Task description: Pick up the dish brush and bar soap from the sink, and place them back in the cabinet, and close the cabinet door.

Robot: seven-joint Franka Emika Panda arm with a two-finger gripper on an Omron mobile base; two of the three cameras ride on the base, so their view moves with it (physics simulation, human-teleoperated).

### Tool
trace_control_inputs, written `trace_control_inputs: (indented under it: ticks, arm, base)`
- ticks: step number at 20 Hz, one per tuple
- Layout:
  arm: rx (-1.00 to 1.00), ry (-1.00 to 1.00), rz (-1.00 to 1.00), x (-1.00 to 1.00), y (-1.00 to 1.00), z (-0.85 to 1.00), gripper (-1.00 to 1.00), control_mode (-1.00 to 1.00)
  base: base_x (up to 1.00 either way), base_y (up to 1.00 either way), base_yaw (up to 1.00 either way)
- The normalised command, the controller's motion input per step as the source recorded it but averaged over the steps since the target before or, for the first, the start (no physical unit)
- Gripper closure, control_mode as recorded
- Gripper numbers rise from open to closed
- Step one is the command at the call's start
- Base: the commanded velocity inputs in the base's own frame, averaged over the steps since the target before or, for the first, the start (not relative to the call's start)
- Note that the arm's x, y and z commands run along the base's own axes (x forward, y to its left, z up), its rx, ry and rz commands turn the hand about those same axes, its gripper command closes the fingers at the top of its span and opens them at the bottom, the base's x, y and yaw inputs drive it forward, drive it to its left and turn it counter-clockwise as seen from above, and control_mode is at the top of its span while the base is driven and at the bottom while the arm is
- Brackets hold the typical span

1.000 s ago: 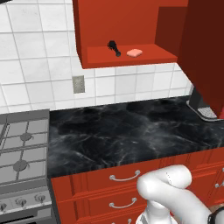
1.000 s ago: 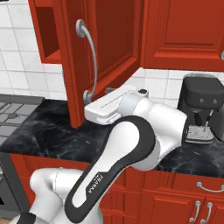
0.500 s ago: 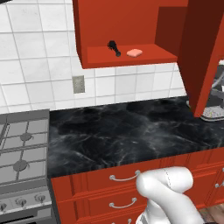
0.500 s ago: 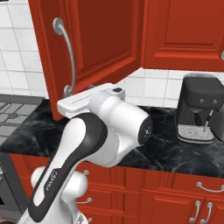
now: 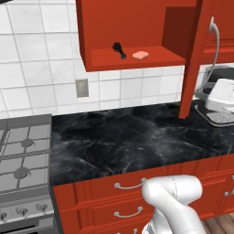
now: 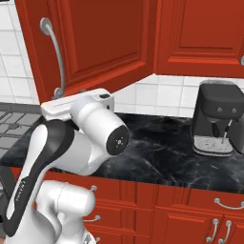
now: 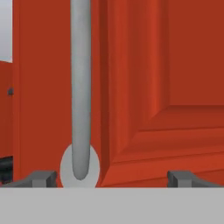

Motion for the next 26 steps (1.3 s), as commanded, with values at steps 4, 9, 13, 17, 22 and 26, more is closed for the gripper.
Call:
trace_control_inputs:
  ticks: [4, 9, 13, 17, 22, 26]
  arm:
    - [0.0, 0.0, -0.11, 0.26, 0.38, 0.0, -1.0, -1.0]
    - [0.0, 0.0, -0.12, 0.28, 0.32, 0.0, -1.0, -1.0]
    - [0.0, 0.0, -0.11, 0.3, 0.3, 0.0, -1.0, -1.0]
    - [0.0, 0.0, -0.11, 0.31, 0.31, 0.0, -1.0, -1.0]
    - [0.0, 0.0, -0.11, 0.29, 0.31, 0.0, -1.0, -1.0]
    - [0.0, 0.0, -0.12, 0.31, 0.32, 0.0, -1.0, -1.0]
  base:
    - [0.0, 0.0, 0.0]
    - [0.0, 0.0, 0.0]
    - [0.0, 0.0, 0.0]
    - [0.0, 0.0, 0.0]
    - [0.0, 0.0, 0.0]
    - [0.0, 0.0, 0.0]
